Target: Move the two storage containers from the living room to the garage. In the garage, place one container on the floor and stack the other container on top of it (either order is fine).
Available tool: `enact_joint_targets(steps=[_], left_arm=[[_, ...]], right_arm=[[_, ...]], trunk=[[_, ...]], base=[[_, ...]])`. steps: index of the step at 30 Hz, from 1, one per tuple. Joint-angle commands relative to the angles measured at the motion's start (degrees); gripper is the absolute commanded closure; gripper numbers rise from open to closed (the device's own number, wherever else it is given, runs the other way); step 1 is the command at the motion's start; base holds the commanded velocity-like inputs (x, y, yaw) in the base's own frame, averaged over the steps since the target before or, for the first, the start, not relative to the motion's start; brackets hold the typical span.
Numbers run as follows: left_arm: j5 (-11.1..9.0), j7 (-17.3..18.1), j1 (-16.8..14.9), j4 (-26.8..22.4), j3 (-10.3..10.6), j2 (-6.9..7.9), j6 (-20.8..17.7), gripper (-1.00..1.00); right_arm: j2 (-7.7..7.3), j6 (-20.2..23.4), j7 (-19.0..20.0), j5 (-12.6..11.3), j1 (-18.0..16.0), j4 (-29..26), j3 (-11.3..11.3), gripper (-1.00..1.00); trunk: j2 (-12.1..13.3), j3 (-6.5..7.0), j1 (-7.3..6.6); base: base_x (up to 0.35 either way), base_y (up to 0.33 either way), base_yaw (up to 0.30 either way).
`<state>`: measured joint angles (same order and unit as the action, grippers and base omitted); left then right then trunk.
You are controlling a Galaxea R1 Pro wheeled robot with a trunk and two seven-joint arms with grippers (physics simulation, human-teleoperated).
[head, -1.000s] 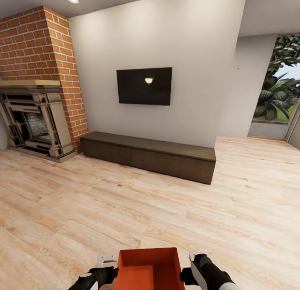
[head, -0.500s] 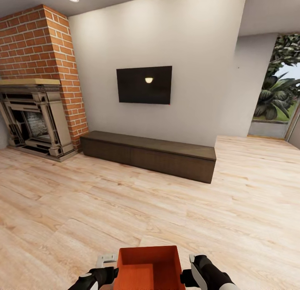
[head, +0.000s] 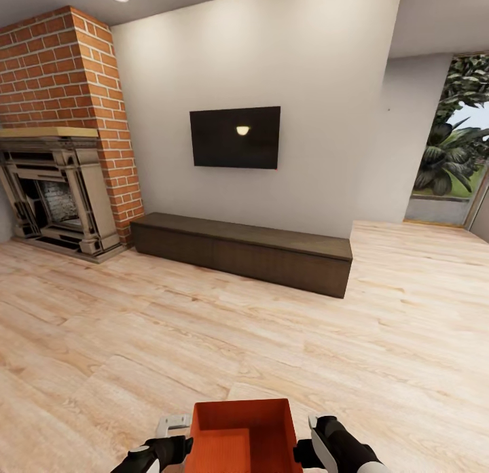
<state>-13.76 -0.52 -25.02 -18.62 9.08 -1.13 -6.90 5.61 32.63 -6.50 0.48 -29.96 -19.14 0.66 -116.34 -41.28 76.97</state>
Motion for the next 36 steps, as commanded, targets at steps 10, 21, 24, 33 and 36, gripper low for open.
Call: enact_joint_targets(steps=[10,21,24,33,36], left_arm=[[-0.6,0.0,0.1,0.1,0.3,0.01,-0.1,-1.0],[-0.5,0.0,0.1,0.9,0.4,-0.07,-1.1,-1.0],[-0.6,0.0,0.1,2.5,0.4,-0.09,-1.3,-1.0],[-0.6,0.1,0.1,3.7,0.3,-0.16,-1.3,-1.0],[-0.7,0.1,0.1,3.8,0.3,-0.19,-1.2,-1.0]], right_arm=[[0.02,0.3,-0.2,0.1,0.0,-0.2,0.1,-1.0],[0.08,0.3,-0.3,0.1,0.0,-0.3,0.1,-1.0],[0.06,0.3,-0.3,0.1,0.0,-0.5,0.1,-1.0],[-0.04,0.4,-0.3,0.2,-1.6,-0.7,0.1,-1.0],[0.01,0.5,-0.4,0.1,-2.2,-0.4,0.1,-1.0]], trunk=[[0.0,-0.06,-0.01],[0.0,-0.06,-0.01],[0.0,-0.06,-0.01],[0.0,-0.06,-0.01],[0.0,-0.06,-0.01]], base=[[0.0,0.0,0.0],[0.0,0.0,0.0],[0.0,0.0,0.0],[0.0,0.0,0.0],[0.0,0.0,0.0]])
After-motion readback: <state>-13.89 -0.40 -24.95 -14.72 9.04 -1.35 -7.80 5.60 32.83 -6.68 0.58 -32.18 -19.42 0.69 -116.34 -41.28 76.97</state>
